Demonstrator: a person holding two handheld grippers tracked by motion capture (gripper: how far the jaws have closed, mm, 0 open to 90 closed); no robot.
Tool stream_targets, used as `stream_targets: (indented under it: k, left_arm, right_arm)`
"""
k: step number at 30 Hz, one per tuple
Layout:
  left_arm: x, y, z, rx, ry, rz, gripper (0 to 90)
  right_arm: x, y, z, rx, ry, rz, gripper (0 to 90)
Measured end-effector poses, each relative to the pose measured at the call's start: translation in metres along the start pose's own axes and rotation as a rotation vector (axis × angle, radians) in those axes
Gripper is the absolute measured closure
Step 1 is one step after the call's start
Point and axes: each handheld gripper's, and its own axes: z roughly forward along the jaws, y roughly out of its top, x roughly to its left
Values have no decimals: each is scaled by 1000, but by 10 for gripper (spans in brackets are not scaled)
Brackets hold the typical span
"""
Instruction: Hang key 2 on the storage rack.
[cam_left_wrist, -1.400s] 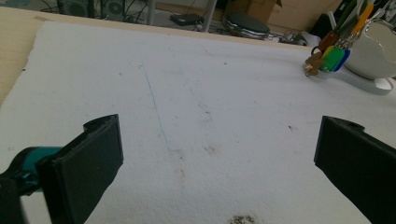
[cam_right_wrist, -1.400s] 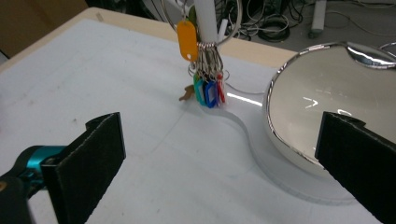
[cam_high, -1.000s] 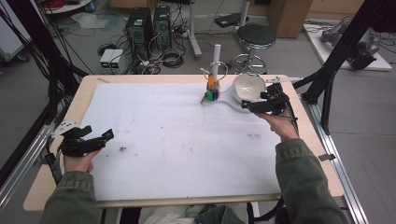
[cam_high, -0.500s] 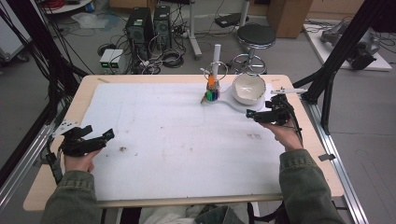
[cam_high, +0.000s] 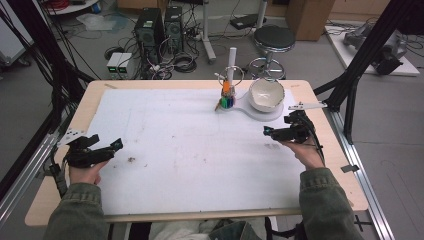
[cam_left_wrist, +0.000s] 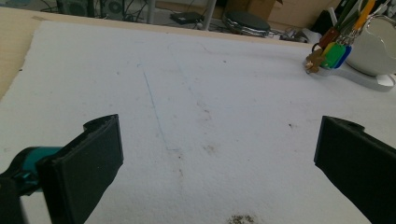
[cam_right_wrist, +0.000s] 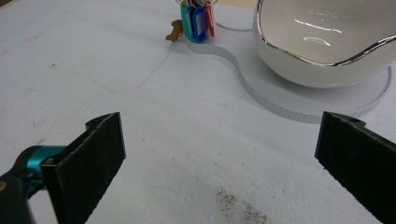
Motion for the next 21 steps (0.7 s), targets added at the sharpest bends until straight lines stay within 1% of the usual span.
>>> stream_targets:
  k: [1,4,8,12,13,16,19,21]
  left_arm:
    - [0,0,0,0,1,-1,17]
    - [0,0,-1,0,4,-1,17]
    - [1,0,-1,1,2,-1,17]
    - [0,0,0,14,11,1,17]
    - [0,0,0,14,13,0,17]
    - [0,0,-1,11,12,-1,17]
    - [0,-1,-1,16,12,3,17]
    - [-1,-1,-1,17,13,3,17]
  right_arm:
    - [1,-1,-1,-9,-3,-3,7]
    - [1,-6,0,-9,-13,-10,7]
    - [-1,-16,-3,-24,-26,-6,6]
    - [-2,-23,-6,-44,-40,-9,7]
    - [-3,-25,-7,-44,-50,-18,7]
    - [-3,-33,-7,-53,-63,-17,7]
    - [-3,-40,-8,-75,-76,-16,6]
    - [-3,-46,-10,-99,-87,-13,6]
